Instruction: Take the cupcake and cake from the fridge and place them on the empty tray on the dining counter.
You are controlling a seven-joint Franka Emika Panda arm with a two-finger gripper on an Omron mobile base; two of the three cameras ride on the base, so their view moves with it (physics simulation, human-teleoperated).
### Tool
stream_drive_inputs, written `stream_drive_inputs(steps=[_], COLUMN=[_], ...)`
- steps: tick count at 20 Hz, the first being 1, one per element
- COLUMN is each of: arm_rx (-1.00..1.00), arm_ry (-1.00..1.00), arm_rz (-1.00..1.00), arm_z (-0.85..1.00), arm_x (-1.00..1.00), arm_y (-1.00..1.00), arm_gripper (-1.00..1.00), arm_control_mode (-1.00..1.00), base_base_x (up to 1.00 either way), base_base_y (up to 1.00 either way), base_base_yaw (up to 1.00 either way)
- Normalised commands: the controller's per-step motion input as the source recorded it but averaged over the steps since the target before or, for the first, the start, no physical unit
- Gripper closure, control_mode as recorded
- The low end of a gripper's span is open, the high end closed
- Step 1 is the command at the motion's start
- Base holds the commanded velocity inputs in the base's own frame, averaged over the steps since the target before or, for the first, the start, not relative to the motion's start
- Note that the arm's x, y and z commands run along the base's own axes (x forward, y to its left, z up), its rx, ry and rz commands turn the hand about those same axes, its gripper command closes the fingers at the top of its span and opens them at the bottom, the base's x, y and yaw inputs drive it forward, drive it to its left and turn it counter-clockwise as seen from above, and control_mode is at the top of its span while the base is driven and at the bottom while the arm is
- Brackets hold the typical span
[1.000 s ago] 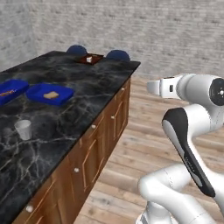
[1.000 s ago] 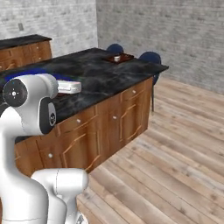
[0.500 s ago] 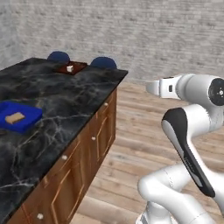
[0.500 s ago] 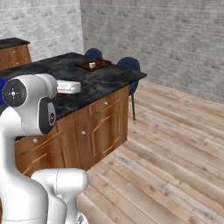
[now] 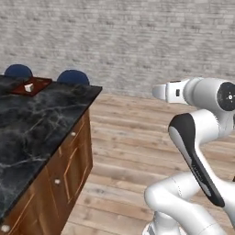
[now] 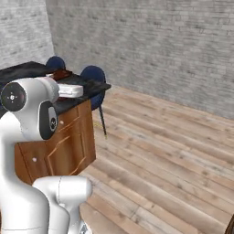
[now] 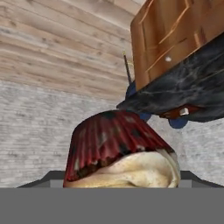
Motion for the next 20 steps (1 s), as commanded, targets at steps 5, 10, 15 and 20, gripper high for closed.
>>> stream_drive_inputs(steps=[5,10,15,20], arm_rx=[0.0,0.0,0.0,0.0], arm_ry=[0.0,0.0,0.0,0.0], arm_rz=[0.0,0.0,0.0,0.0], arm_z=[0.0,0.0,0.0,0.0], arm_x=[0.0,0.0,0.0,0.0], arm_y=[0.0,0.0,0.0,0.0], arm_gripper=[1.0,1.0,1.0,1.0], arm_control_mode=[1.0,1.0,1.0,1.0], base_base_x=[1.0,1.0,1.0,1.0], base_base_y=[-1.0,-0.89,-0.34,-0.23], base_base_yaw=[-0.09,0.07,0.42,0.57])
